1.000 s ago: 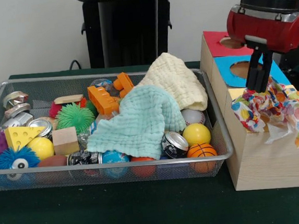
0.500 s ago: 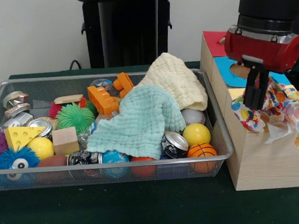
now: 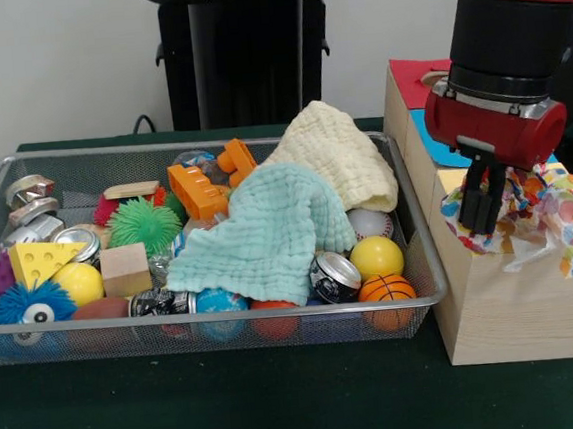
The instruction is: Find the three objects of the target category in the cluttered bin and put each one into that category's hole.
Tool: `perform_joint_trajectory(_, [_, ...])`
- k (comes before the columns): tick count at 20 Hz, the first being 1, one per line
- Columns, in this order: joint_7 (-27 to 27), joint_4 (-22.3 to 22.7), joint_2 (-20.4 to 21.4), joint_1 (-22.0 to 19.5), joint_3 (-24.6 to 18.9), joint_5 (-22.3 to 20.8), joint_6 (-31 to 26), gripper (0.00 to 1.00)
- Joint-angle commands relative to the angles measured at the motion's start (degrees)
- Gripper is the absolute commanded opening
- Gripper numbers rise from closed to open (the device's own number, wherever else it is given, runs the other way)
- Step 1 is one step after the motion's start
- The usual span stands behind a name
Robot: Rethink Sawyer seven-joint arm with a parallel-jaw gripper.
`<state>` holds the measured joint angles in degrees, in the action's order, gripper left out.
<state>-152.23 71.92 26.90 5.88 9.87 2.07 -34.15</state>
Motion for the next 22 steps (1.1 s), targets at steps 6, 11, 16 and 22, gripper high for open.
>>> perform_joint_trajectory(6, [-4.62, 6.94, 1.95, -1.29, -5.73, 4.37, -2.36, 0.0])
perform_joint_trajectory(11, [-4.66, 7.68, 3.99, -0.59, -5.65, 5.98, -4.35, 0.0])
perform_joint_trajectory(16, [-6.06, 7.63, 3.14, 0.69, -4.96, 6.53, -3.53, 0.0])
perform_joint_trajectory(22, [-7.34, 7.89, 0.54, 1.93, -4.34, 7.2, -1.77, 0.0])
